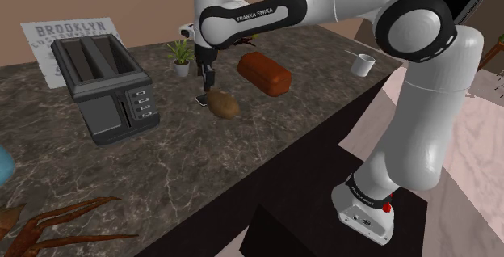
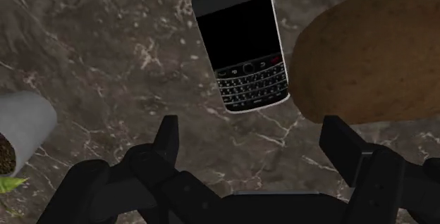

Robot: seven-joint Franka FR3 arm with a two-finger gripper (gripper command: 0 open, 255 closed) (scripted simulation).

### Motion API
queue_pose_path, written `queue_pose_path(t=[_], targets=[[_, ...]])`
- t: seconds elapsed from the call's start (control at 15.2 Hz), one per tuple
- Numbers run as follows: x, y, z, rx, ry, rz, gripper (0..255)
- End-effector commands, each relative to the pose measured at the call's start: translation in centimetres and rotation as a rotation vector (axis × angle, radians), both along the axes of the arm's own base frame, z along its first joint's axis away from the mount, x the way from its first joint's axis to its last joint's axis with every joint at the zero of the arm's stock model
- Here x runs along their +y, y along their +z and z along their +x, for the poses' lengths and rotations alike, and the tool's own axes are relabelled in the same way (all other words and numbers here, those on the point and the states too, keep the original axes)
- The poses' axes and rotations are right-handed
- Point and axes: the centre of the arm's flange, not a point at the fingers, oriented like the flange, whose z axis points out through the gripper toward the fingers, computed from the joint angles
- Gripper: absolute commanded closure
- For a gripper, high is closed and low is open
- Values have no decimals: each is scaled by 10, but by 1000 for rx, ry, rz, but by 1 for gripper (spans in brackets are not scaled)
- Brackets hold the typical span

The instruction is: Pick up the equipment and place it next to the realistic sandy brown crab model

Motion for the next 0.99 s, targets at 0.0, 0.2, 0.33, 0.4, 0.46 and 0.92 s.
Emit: queue_pose_path(t=[0.0, 0.2, 0.33, 0.4, 0.46, 0.92], targets=[[13, -37, 7, 76, 62, -30, 0], [13, -47, 7, 76, 62, -30, 0], [13, -58, 7, 76, 62, -30, 0], [13, -63, 7, 76, 62, -30, 0], [13, -69, 7, 76, 62, -30, 0], [13, -77, 7, 76, 62, -30, 0]])
